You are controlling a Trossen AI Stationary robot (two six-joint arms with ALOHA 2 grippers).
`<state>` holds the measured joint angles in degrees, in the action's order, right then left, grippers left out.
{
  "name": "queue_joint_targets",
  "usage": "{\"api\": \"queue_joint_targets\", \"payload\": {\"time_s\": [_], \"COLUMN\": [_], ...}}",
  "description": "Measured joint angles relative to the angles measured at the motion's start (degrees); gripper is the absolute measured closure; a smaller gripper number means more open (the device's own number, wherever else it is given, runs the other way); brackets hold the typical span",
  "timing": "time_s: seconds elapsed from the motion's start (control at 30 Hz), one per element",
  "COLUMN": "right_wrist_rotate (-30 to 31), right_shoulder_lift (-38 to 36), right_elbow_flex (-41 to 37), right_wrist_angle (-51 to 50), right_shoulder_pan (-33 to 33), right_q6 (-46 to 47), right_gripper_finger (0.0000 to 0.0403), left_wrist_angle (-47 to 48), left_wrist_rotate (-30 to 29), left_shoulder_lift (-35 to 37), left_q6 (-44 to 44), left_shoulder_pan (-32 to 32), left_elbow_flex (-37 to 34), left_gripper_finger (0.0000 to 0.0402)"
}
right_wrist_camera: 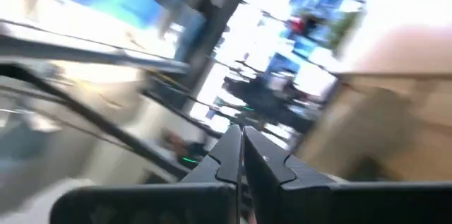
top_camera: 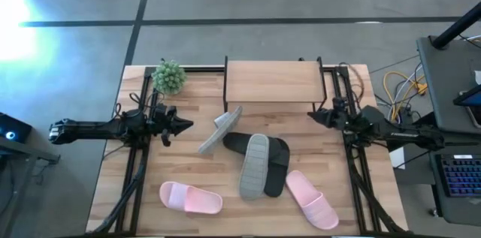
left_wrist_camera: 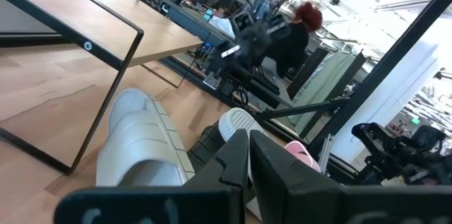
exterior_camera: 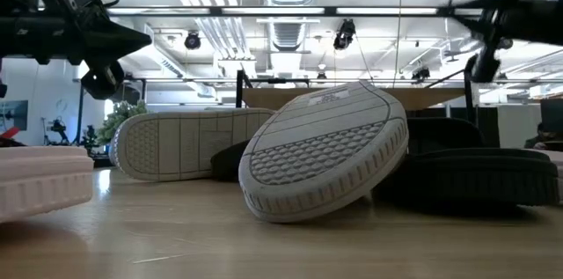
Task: Pick and place slides into the shelf
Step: Move the right gray slipper to the middle right of the table
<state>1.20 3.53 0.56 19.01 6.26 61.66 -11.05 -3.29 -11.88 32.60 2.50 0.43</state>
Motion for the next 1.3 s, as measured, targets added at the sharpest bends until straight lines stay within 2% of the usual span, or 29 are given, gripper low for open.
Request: {"api": "queue_joint_targets", "payload": {"time_s": [0.1, 0.27, 0.37, 0.53, 0.73, 0.83, 0.97, 1.1, 1.23, 1.3], "right_wrist_rotate": [-0.6, 2.1, 3.9, 4.8, 1.5, 0.2, -4.9, -8.9, -12.5, -13.8], "right_shoulder_lift": [0.5, 3.6, 8.4, 20.4, 34.6, 41.4, 49.9, 56.7, 61.5, 63.5], "right_elbow_flex": [0.0, 0.1, 1.7, 10.3, 23.9, 30.7, 38.4, 43.0, 44.2, 44.1], "right_wrist_angle": [7.0, 7.8, 5.3, -1.1, -17.3, -27.8, -35.8, -39.9, -39.7, -39.8], "right_shoulder_pan": [0.0, -0.1, -1.6, -4.5, -4.8, -4.8, -4.8, -4.7, -4.4, -4.4], "right_q6": [1.5, 9.2, 12.8, 13.3, 7.9, 4.2, -0.8, -5.8, -7.1, -7.2], "right_gripper_finger": [0.0394, 0.0384, 0.0359, 0.03, 0.0241, 0.0222, 0.0209, 0.0207, 0.0207, 0.0207], "left_wrist_angle": [0.0, 0.0, 0.0, 0.0, 0.0, 0.0, 0.0, 0.0, 0.0, -0.9], "left_wrist_rotate": [0.0, 0.0, 0.0, 0.0, 0.0, 0.0, 0.0, 0.0, -0.1, -2.1], "left_shoulder_lift": [-0.1, 0.0, -0.1, 0.0, 0.0, 0.0, 0.0, 0.0, 0.0, 0.0], "left_q6": [0.0, 0.0, 0.0, 0.0, 0.0, 0.0, 0.0, 0.0, 0.0, -0.2], "left_shoulder_pan": [0.0, 0.0, 0.0, 0.0, 0.0, 0.0, 0.0, 0.0, 0.0, 0.0], "left_elbow_flex": [0.0, 0.0, 0.0, 0.0, 0.0, 0.0, 0.0, 0.0, 0.0, 0.0], "left_gripper_finger": [0.04, 0.04, 0.04, 0.04, 0.04, 0.04, 0.04, 0.04, 0.04, 0.04]}}
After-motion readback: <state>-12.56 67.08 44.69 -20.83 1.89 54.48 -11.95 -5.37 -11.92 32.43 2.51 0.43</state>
